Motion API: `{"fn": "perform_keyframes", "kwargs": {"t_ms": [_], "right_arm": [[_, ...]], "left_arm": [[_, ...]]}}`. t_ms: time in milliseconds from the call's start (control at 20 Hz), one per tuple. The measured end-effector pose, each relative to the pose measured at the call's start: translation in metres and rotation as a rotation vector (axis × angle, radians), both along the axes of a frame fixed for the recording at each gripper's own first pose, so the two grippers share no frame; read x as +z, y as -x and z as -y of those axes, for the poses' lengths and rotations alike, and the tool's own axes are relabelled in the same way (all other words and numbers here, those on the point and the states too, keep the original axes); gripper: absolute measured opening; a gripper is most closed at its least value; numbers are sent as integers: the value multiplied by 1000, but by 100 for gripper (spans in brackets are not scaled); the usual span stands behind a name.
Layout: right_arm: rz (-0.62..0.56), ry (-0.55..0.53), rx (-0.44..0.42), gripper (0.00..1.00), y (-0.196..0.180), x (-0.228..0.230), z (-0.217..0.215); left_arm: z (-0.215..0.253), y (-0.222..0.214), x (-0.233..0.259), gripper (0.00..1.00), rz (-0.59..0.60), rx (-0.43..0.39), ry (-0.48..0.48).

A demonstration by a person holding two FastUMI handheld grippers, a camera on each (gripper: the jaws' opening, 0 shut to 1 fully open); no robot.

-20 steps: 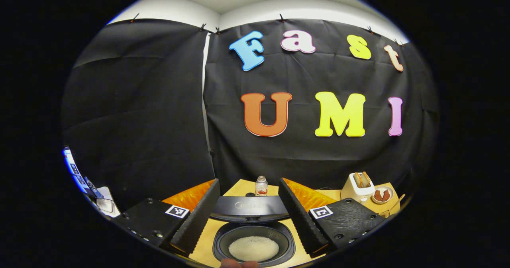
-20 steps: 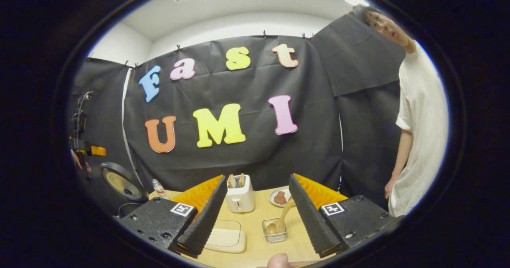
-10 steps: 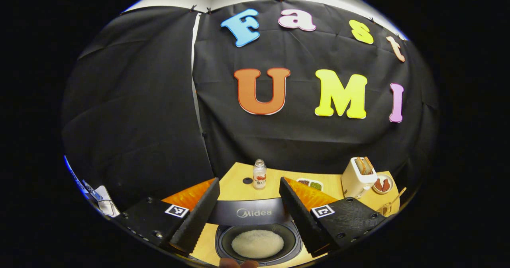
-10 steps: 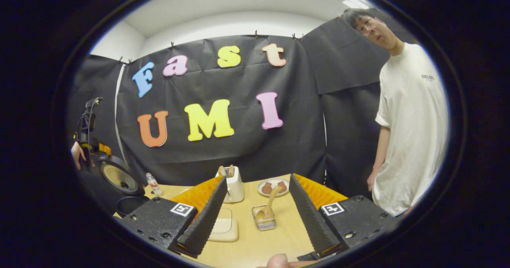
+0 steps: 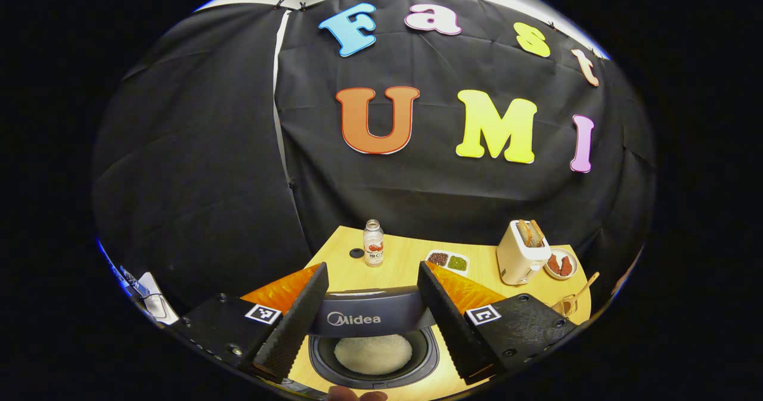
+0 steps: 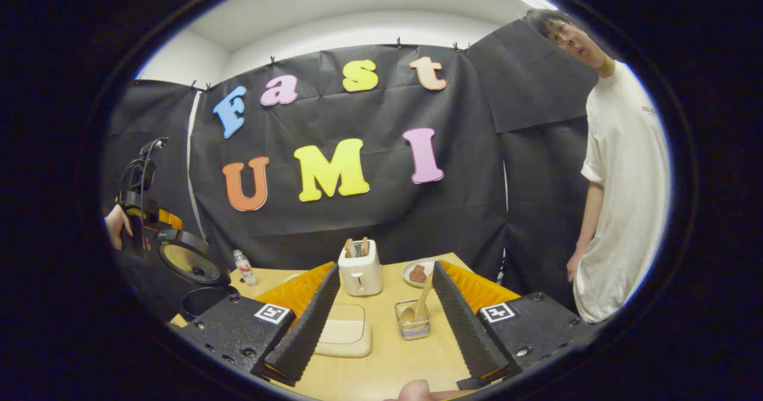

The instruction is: Close the left gripper, press the button to open the rice cooker; take a wooden spoon from the chopstick holder with the right hand, scoop a spoonful of rice and pour it into the rice cooker, then put the wooden spoon back into the chopstick holder.

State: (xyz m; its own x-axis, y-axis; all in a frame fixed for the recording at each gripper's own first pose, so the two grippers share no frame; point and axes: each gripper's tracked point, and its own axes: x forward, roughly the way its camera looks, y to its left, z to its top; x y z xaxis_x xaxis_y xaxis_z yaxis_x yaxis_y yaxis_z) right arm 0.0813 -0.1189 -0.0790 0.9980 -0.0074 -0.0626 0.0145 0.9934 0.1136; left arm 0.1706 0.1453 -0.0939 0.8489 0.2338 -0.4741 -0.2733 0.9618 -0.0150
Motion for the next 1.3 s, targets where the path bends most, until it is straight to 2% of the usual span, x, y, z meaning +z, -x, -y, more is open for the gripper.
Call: {"fn": "perform_keyframes", "kwargs": {"t_ms": [350,400,550,650,750,1300], "right_arm": [[-9,18,136,100,-20,-3,-15],[-12,18,156,97,-23,-4,-16],[-25,25,213,100,-26,-11,-19],[-28,33,222,96,-27,-12,-19],[-40,28,236,100,-25,-16,-25],[-92,65,243,100,5,-30,-41]], "left_arm": [[23,50,-38,97,-91,30,26],[28,59,-46,97,-104,35,29],[37,78,-67,97,-122,61,56],[42,84,-79,98,-119,56,29],[43,91,-88,97,-122,56,33],[44,100,-126,99,-72,98,17]]}}
